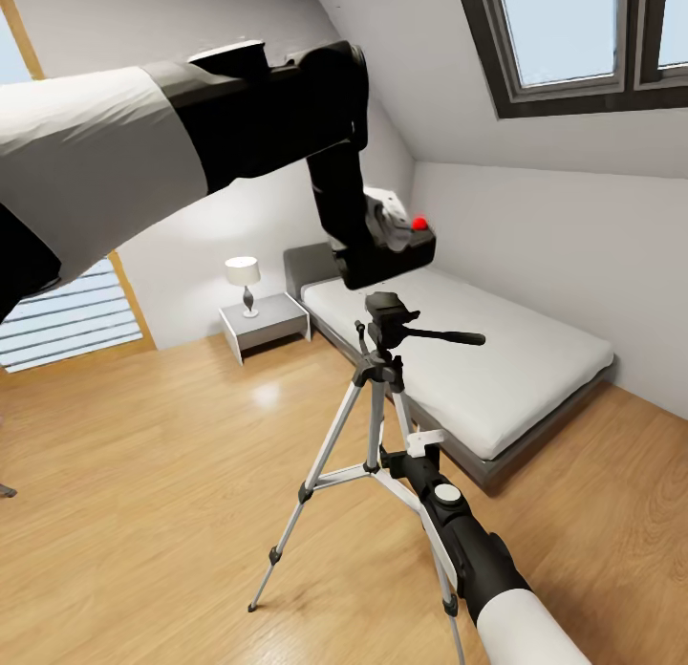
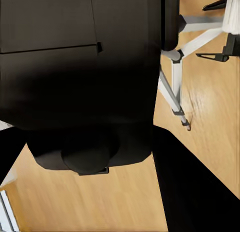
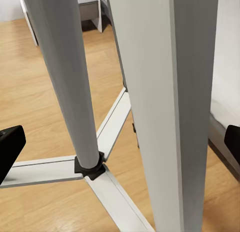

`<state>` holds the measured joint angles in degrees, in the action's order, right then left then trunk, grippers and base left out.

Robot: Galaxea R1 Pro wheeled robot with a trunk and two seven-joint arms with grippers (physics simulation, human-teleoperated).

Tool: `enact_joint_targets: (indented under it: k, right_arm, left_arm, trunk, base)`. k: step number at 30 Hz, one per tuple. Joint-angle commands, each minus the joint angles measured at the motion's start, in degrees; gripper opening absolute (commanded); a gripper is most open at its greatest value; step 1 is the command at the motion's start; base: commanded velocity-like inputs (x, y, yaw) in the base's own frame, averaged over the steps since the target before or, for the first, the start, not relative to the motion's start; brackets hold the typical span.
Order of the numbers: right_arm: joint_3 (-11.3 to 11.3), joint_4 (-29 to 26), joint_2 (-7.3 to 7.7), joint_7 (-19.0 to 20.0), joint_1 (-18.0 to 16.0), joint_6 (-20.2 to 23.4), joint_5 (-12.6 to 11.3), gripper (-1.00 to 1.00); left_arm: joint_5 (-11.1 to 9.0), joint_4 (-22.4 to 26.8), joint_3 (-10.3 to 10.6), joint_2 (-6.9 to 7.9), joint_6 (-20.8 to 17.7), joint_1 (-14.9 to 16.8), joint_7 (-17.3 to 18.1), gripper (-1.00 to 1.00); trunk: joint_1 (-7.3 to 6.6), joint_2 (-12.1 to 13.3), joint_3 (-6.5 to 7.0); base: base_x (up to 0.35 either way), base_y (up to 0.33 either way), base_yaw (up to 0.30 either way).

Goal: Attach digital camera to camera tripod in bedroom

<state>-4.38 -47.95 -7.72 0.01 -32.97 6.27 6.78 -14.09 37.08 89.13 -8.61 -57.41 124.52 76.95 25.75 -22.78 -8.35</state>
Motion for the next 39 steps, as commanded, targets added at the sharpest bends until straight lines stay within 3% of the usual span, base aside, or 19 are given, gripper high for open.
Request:
enact_joint_targets:
  k: [1,39]
  right_arm:
    - [-0.01,-0.12,-0.01,0.0,-0.05,0.41,0.6,1.0]
    - [-0.01,-0.21,0.08,0.08,-0.06,0.41,0.6,1.0]
  left_arm:
    - [-0.06,-0.01,0.38,-0.01,-0.38,-0.4,0.13,-1.0]
    - [-0.02,0.25,1.0,0.05,-0.25,-2.35,-0.12,-1.0]
  trunk:
    - [0.03,-0.14,-0.12]
    - [0.03,-0.14,-0.15]
  base:
    - [0.0,0.0,0.0]
    - [0.0,0.0,0.0]
